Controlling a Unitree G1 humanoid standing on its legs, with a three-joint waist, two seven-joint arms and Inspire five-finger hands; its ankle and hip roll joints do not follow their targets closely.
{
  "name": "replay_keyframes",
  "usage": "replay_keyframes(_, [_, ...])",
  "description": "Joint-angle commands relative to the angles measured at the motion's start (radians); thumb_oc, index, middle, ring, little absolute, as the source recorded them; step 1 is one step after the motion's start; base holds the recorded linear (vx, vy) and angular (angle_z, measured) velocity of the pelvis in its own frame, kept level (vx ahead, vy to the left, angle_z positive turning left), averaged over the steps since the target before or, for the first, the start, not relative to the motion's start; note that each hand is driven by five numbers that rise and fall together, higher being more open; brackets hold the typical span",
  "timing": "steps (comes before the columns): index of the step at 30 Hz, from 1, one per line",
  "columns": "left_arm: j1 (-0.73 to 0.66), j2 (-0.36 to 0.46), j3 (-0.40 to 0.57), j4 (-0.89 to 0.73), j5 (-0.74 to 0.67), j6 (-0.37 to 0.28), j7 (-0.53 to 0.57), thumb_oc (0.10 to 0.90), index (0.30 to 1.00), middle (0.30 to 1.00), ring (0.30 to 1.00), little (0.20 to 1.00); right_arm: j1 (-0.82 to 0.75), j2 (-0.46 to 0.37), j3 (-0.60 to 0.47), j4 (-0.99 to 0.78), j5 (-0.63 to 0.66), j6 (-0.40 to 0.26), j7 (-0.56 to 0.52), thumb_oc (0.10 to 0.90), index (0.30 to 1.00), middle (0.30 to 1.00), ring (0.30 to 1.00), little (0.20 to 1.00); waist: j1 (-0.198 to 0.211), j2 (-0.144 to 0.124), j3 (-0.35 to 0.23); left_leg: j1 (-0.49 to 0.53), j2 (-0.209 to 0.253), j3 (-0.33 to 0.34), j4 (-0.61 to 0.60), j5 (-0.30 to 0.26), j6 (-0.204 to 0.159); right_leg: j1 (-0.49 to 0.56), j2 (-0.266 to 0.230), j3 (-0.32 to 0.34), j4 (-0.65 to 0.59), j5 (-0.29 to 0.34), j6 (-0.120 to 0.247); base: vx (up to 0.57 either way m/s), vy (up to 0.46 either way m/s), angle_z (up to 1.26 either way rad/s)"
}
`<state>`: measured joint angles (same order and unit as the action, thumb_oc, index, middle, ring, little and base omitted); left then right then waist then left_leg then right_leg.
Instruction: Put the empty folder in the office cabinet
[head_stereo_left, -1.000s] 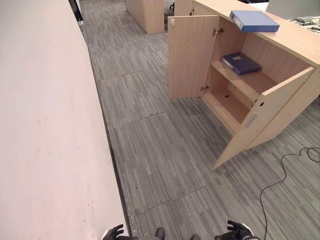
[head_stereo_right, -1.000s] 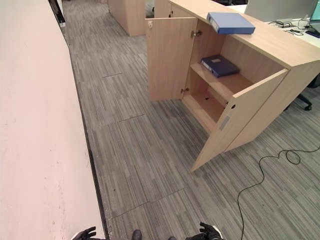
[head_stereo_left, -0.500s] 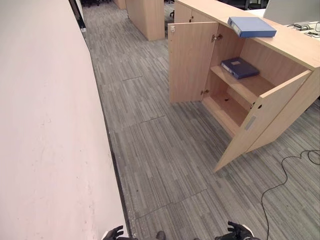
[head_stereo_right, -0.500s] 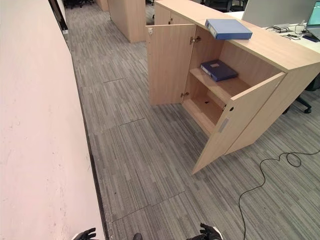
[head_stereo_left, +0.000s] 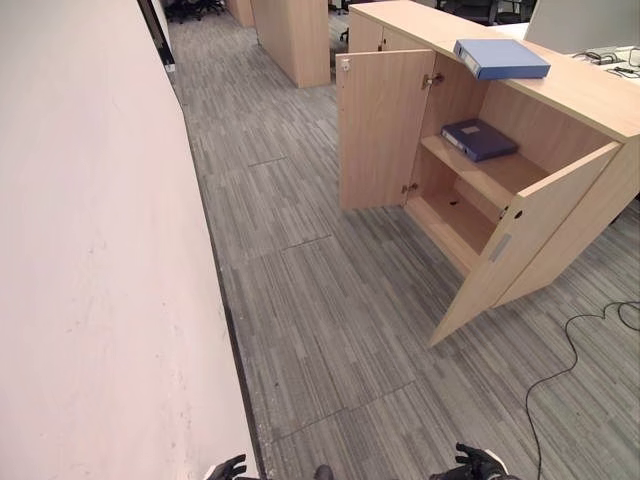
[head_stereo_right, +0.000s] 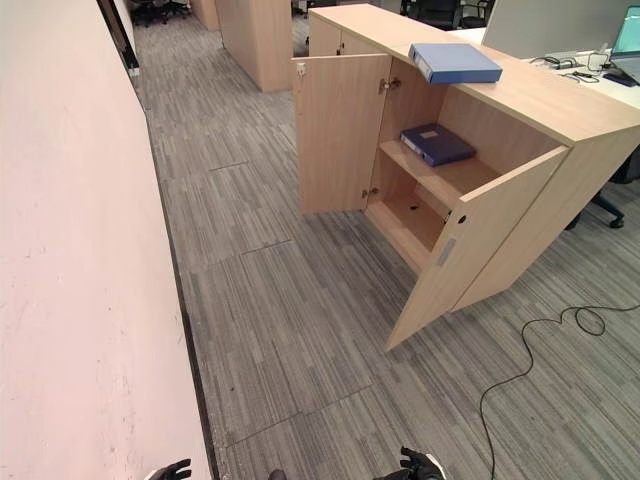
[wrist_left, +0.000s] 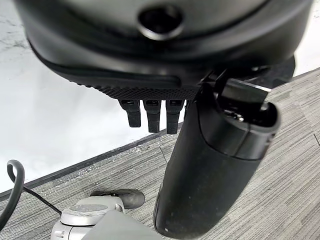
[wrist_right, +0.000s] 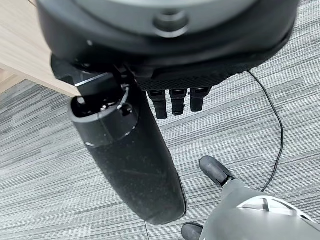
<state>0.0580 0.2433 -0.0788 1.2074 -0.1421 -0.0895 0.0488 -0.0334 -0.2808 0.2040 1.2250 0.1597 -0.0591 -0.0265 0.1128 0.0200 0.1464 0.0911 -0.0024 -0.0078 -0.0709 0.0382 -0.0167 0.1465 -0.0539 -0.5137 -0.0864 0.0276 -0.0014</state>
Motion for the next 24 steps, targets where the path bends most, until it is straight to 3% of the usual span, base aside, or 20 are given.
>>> replay_keyframes(1, [-0.057, 0.02, -0.016, 0.037, 0.018, -0.021, -0.007, 0.8, 0.9, 0.9, 0.9, 0.9, -0.035, -0.032, 0.018, 0.018, -0.016, -0.017, -0.01, 0.8, 0.9, 0.9, 0.9, 0.9, 0.016, -0.015, 0.009, -0.014, 0.07, 0.021, 0.043, -0.076, -0.052, 0.05, -0.075, 0.062, 0.018, -0.097, 0.095, 0.0, 0.0, 0.0])
replay_keyframes(24, [-0.053, 0.02, -0.02, 0.048, 0.026, -0.019, -0.007, 0.8, 0.9, 0.9, 0.9, 0.9, -0.035, -0.028, 0.02, 0.019, -0.016, -0.015, -0.01, 0.8, 0.9, 0.9, 0.9, 0.9, 0.014, -0.017, 0.005, -0.016, 0.064, 0.018, 0.035, -0.074, -0.047, 0.044, -0.077, 0.065, 0.019, -0.094, 0.098, 0.0, 0.0, 0.0])
